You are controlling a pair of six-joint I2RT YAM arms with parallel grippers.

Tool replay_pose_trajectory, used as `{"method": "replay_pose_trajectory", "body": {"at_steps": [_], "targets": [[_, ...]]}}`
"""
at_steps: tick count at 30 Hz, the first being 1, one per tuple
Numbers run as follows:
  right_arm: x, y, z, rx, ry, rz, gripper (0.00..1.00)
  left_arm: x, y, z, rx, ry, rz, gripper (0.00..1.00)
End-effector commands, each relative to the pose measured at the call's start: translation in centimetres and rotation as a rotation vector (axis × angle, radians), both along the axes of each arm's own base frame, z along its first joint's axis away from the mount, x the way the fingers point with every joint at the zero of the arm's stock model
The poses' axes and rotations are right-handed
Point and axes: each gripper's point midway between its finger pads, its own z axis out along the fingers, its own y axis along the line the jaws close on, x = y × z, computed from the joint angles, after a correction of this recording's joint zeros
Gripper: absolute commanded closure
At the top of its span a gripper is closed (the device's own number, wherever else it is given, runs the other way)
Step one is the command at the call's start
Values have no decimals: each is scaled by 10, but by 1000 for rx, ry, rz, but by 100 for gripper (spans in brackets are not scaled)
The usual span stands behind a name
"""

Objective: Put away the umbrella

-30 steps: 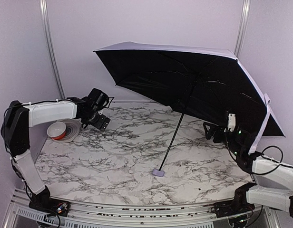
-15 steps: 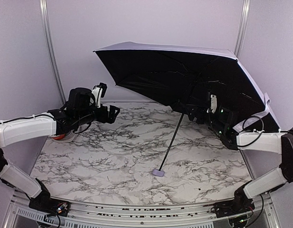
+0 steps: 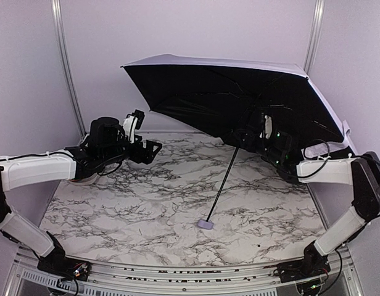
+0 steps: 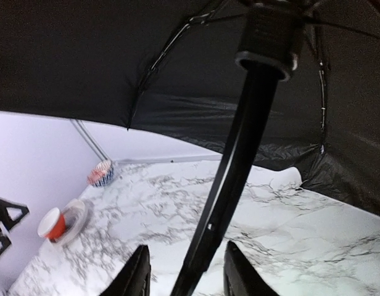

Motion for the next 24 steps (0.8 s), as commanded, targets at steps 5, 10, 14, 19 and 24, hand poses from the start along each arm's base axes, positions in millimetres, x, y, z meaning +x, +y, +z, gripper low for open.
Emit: {"method": "replay_pose_trajectory", "body": {"at_steps": [5,10,14,19,24], "targets": [[24,11,0,14,84,-15,92,-24,-37,-2,69,-75,-110,10],[29,-3,10,-44,120,-190,100,-41,-70,-18,135,-66,-154,14],[18,7,33,-73,95,-298,100,-70,-128,-24,193,-30,-263,10],[-4,16,77,-25,-13,-411,100,-94,-182,-21,51,112,-396,5],[-22,26,119,-27,-104,-504,100,-93,-195,-22,-23,124,-407,3]]}}
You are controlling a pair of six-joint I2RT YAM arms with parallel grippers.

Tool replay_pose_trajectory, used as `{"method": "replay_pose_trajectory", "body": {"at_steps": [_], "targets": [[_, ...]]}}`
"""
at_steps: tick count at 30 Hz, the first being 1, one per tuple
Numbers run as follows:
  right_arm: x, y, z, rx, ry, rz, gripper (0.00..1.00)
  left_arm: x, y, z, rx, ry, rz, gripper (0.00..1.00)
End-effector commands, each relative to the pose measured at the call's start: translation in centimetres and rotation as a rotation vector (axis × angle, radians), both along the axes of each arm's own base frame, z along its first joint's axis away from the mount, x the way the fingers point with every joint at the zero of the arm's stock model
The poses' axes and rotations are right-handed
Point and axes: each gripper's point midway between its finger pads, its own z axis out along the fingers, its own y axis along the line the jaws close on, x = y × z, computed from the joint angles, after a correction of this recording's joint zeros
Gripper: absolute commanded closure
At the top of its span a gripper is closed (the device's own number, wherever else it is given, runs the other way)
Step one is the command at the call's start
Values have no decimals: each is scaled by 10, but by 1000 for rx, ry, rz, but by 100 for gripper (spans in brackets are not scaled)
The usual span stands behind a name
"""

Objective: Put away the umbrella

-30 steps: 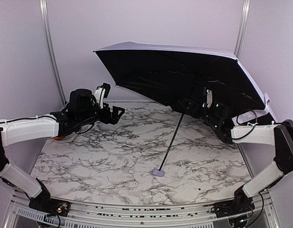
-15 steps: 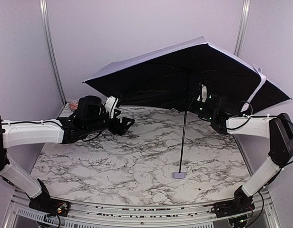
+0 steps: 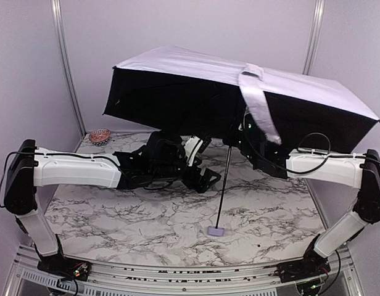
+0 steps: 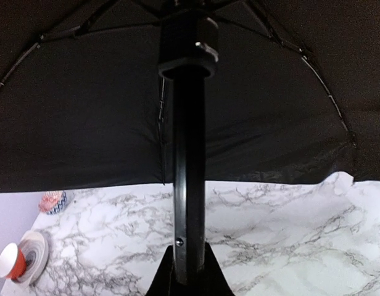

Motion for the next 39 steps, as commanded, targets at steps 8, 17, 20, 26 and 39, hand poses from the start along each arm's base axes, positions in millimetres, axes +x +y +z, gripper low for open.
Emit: {"method": "replay_pose_trajectory", "body": {"at_steps": [8,17,20,26,39], "targets": [[-17,-3,117,93,-260,-154,100,-7,-33,-32,-30,94,-69,4],[-21,1,128,85,-289,-147,100,14,-25,-44,17,8,33,29],[-22,1,129,88,-291,-145,100,18,-27,-50,33,-6,40,40],[-24,1,131,119,-294,-132,100,24,-31,-59,42,-20,49,40],[-26,9,130,46,-335,-81,100,17,-33,-38,-18,-29,10,100]]}}
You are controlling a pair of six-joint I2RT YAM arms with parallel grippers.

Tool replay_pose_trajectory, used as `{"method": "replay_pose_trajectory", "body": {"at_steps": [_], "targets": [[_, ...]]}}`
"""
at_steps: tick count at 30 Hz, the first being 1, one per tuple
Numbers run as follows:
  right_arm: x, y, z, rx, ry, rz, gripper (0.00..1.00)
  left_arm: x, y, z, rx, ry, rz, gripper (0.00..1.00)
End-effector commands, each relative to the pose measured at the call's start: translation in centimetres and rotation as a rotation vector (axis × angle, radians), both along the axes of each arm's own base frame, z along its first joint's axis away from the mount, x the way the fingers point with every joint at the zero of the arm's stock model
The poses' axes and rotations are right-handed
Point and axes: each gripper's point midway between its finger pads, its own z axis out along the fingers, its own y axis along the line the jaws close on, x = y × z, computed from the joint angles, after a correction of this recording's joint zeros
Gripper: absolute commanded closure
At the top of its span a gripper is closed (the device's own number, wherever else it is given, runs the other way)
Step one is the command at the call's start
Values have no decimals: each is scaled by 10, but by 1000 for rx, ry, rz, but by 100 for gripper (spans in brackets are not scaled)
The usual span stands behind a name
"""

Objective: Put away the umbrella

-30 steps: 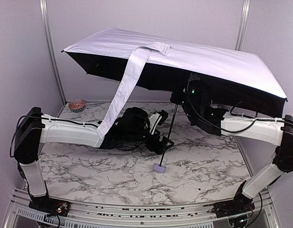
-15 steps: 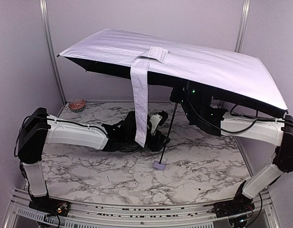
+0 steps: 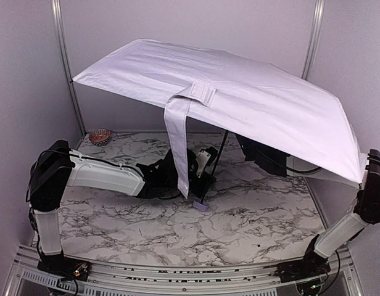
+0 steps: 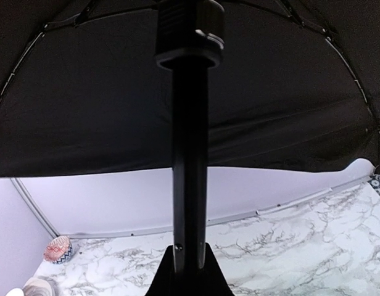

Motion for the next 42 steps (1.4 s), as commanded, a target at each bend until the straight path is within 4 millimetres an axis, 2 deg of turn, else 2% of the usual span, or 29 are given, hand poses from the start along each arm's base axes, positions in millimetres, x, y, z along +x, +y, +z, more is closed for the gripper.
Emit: {"method": "replay_pose_trajectory", "body": {"at_steps": [1,2,3,6,8,11,15,19,24,27,32,35,37,39,40,42], "targets": [[-13,1,46,19,-124,48,100,-6,-6,43,-84,-67,-60,100],[-14,4,45,-2,-130,68,99,-8,-6,50,-106,-73,-79,100],[-17,10,44,-28,-137,107,89,-11,-6,57,-128,-77,-104,100],[-25,24,43,-121,-162,254,42,-26,-4,77,-216,-62,-212,100],[-31,31,34,-165,-162,393,28,-33,1,89,-281,-45,-267,100],[-47,35,25,-174,-196,610,17,-47,6,102,-330,-37,-349,100],[-80,40,20,-210,-286,786,3,-67,9,119,-394,-44,-445,100],[-108,51,17,-241,-344,952,1,-79,8,132,-454,-30,-512,100],[-121,57,23,-222,-401,1065,6,-90,6,134,-508,31,-573,100],[-127,57,26,-190,-423,1133,15,-93,7,132,-514,46,-579,100],[-127,58,32,-151,-433,1179,49,-99,11,128,-514,58,-596,100],[-127,59,37,-124,-436,1195,77,-100,12,123,-507,64,-604,100],[-126,61,39,-107,-429,1206,92,-101,12,121,-504,71,-604,100],[-125,62,41,-94,-419,1212,100,-99,13,119,-503,73,-589,100],[-123,62,40,-87,-409,1206,100,-96,13,119,-502,69,-569,97],[-116,61,38,-70,-374,1175,100,-85,15,118,-500,56,-501,49]]}}
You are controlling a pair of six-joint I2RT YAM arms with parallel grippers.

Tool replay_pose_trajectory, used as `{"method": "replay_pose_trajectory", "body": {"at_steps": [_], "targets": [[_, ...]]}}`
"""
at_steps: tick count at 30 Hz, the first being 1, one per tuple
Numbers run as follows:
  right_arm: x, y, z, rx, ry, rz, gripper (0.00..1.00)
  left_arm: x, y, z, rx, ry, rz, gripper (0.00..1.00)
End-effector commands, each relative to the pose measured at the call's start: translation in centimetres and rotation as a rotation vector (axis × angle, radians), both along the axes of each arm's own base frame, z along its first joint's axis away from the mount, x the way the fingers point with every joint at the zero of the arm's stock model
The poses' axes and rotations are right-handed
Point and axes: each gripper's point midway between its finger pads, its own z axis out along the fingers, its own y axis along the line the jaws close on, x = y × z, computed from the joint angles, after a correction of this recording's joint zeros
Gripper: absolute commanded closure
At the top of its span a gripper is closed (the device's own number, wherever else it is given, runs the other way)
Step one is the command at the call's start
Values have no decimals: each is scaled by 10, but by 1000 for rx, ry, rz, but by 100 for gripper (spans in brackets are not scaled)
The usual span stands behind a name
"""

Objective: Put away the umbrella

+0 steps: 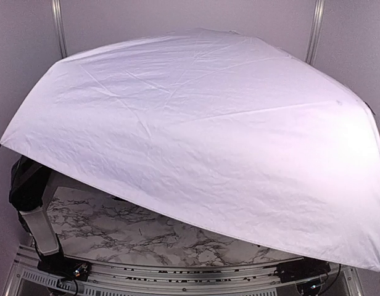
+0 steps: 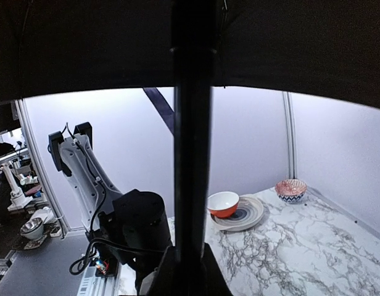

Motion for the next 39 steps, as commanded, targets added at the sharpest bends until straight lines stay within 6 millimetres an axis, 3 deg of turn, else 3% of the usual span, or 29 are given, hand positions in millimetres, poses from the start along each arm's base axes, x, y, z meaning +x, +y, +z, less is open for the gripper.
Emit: {"method": "replay_pose_trajectory", "body": {"at_steps": [1,4,8,12,22,27,28,31,32,34,39], "targets": [[18,-9,23,33,-133,-102,100,-3,2,46,-114,-2,33,34],[22,-10,17,33,-97,-130,100,15,6,52,-112,-10,138,28],[18,-4,14,30,-88,-148,100,25,8,61,-125,-42,194,30],[18,0,22,46,-81,-190,100,34,2,57,-120,-28,223,35],[36,-3,25,53,9,-253,100,42,-1,47,-107,18,253,98],[39,-6,32,84,22,-197,100,39,-3,51,-123,75,238,100],[40,-7,35,99,25,-182,92,38,-5,52,-128,87,225,100],[43,-11,46,163,6,-162,46,33,-9,54,-134,99,190,100],[46,-12,49,184,0,-168,35,35,-8,53,-132,100,197,100],[51,-16,59,238,-12,-188,26,35,-7,51,-132,98,204,100],[63,-34,86,436,-26,-240,22,29,-6,52,-145,68,187,100]]}}
